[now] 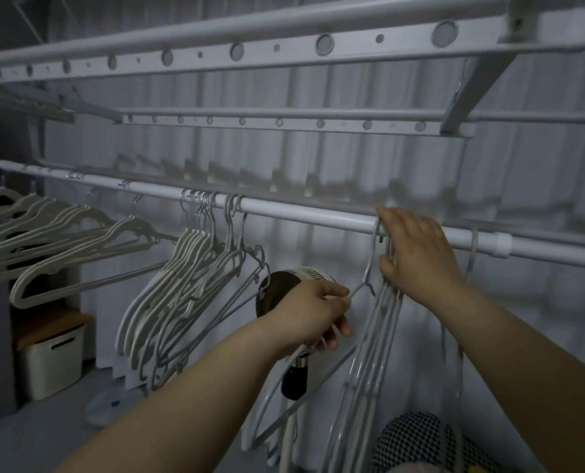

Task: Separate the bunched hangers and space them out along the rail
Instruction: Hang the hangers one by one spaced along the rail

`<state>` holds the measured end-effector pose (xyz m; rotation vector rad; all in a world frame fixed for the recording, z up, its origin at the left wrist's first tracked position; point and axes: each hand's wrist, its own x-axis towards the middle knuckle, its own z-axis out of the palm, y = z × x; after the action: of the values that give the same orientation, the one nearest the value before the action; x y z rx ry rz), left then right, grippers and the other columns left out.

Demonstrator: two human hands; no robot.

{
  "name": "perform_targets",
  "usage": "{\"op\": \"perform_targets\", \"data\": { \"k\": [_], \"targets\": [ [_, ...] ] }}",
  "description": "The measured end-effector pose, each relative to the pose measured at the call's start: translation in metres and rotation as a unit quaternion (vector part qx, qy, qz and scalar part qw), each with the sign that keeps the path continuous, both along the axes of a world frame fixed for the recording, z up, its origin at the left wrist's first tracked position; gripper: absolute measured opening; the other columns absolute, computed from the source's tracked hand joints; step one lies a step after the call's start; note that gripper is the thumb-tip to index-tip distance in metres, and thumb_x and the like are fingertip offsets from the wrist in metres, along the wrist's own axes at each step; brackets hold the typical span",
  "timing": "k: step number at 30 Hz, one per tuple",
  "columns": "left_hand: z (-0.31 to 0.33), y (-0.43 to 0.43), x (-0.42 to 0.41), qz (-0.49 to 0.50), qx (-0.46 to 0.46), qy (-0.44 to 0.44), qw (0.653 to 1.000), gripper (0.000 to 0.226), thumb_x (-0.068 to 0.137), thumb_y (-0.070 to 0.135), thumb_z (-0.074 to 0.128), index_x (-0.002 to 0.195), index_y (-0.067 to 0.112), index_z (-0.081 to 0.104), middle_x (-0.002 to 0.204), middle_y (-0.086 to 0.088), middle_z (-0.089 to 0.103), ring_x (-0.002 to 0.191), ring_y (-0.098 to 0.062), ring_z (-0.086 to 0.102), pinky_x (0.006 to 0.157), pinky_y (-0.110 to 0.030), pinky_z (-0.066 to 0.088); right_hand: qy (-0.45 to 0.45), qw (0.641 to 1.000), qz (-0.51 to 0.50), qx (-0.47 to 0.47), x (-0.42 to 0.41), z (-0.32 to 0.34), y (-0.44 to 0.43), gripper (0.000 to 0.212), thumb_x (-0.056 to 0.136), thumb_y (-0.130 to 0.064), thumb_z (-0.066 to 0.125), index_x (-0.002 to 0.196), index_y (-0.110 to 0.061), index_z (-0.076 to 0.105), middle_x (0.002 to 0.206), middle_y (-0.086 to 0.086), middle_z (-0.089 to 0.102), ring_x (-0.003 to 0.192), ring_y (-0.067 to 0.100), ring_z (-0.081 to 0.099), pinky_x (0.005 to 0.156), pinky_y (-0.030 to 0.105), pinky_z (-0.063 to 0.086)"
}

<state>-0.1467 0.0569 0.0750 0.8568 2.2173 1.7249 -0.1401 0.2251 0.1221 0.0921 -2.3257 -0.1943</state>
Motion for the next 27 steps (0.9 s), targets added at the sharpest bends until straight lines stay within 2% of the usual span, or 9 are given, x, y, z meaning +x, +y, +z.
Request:
{"op": "perform_targets", "data": {
  "k": [4,6,9,10,12,16,19,23,27],
  "targets": [
    [-0.001,-0.021,0.007,0.058,-0.011,0.069,0.996,0.032,0.094,0.021,0.045,0.122,0.008,0.055,0.081,0.0,0.063,0.069,-0.014,0.06,0.068,-0.027,0.049,-0.004,1.0,0.007,-0.023,-0.002,0.001,-0.006,0.064,0.082,-0.01,0.054,0.141,-0.007,0.03,0.146,0.016,0.034,0.134,0.032,0.032,0.114,0.039,0.017],
    [-0.005,-0.039,0.003,0.14,-0.051,0.178,0.973,0.031,0.093,0.022,0.047,0.12,0.012,0.058,0.102,-0.004,0.066,0.095,-0.018,0.061,0.084,-0.026,0.046,0.045,0.996,0.026,-0.072,-0.001,0.003,-0.012,0.062,0.078,-0.018,0.047,0.138,-0.005,0.036,0.146,0.019,0.035,0.133,0.036,0.035,0.111,0.044,0.024],
    [-0.017,-0.081,-0.012,0.344,-0.123,0.432,0.824,0.026,0.083,0.023,0.054,0.097,0.009,0.07,0.093,-0.01,0.071,0.088,-0.03,0.065,0.077,-0.034,0.051,0.08,0.992,0.029,-0.097,-0.003,0.01,-0.028,0.067,0.074,-0.027,0.04,0.138,-0.006,0.037,0.147,0.017,0.033,0.133,0.036,0.033,0.111,0.045,0.023],
    [-0.023,-0.096,-0.019,0.39,-0.152,0.47,0.777,0.026,0.075,0.025,0.058,0.09,0.008,0.071,0.088,-0.012,0.071,0.08,-0.034,0.066,0.07,-0.039,0.053,0.069,0.993,0.023,-0.091,-0.007,0.013,-0.033,0.065,0.077,-0.028,0.041,0.138,-0.007,0.036,0.148,0.015,0.032,0.134,0.035,0.032,0.111,0.044,0.022],
    [-0.028,-0.118,-0.028,0.441,-0.217,0.47,0.733,0.028,0.063,0.022,0.072,0.086,0.006,0.071,0.087,-0.016,0.071,0.076,-0.038,0.067,0.064,-0.045,0.053,0.031,0.997,-0.012,-0.065,-0.018,0.017,-0.043,0.058,0.086,-0.026,0.048,0.139,-0.01,0.034,0.149,0.013,0.03,0.136,0.031,0.028,0.111,0.04,0.018],
    [-0.03,-0.15,-0.042,0.457,-0.334,0.4,0.721,0.048,0.047,0.016,0.087,0.09,0.003,0.069,0.089,-0.018,0.07,0.079,-0.04,0.066,0.066,-0.047,0.053,-0.003,0.994,-0.104,-0.031,-0.041,0.022,-0.055,0.049,0.085,-0.024,0.053,0.131,-0.01,0.043,0.132,0.015,0.049,0.121,0.032,0.043,0.102,0.039,0.026],
    [-0.034,-0.172,-0.054,0.452,-0.346,0.339,0.749,0.029,0.078,0.021,0.065,0.103,0.008,0.062,0.103,-0.014,0.067,0.097,-0.035,0.061,0.073,-0.037,0.042,-0.007,0.988,-0.155,-0.004,-0.049,0.022,-0.06,0.035,0.086,-0.028,0.053,0.114,-0.007,0.055,0.112,0.017,0.06,0.104,0.034,0.054,0.089,0.038,0.035],
    [-0.044,-0.19,-0.067,0.451,-0.381,0.376,0.715,0.023,0.091,0.028,0.043,0.101,0.019,0.061,0.102,-0.002,0.067,0.1,-0.023,0.057,0.067,-0.026,0.027,0.017,0.99,-0.143,0.009,-0.054,0.022,-0.057,0.03,0.084,-0.026,0.057,0.105,-0.005,0.061,0.099,0.02,0.064,0.092,0.036,0.058,0.078,0.037,0.038],
    [-0.043,-0.194,-0.074,0.427,-0.362,0.383,0.735,0.028,0.095,0.031,0.036,0.098,0.021,0.062,0.079,0.002,0.061,0.079,-0.02,0.056,0.048,-0.023,0.022,0.056,0.991,-0.123,0.008,-0.06,0.017,-0.053,0.027,0.08,-0.021,0.064,0.096,0.0,0.065,0.089,0.025,0.066,0.084,0.039,0.06,0.075,0.039,0.04]
  ]
}}
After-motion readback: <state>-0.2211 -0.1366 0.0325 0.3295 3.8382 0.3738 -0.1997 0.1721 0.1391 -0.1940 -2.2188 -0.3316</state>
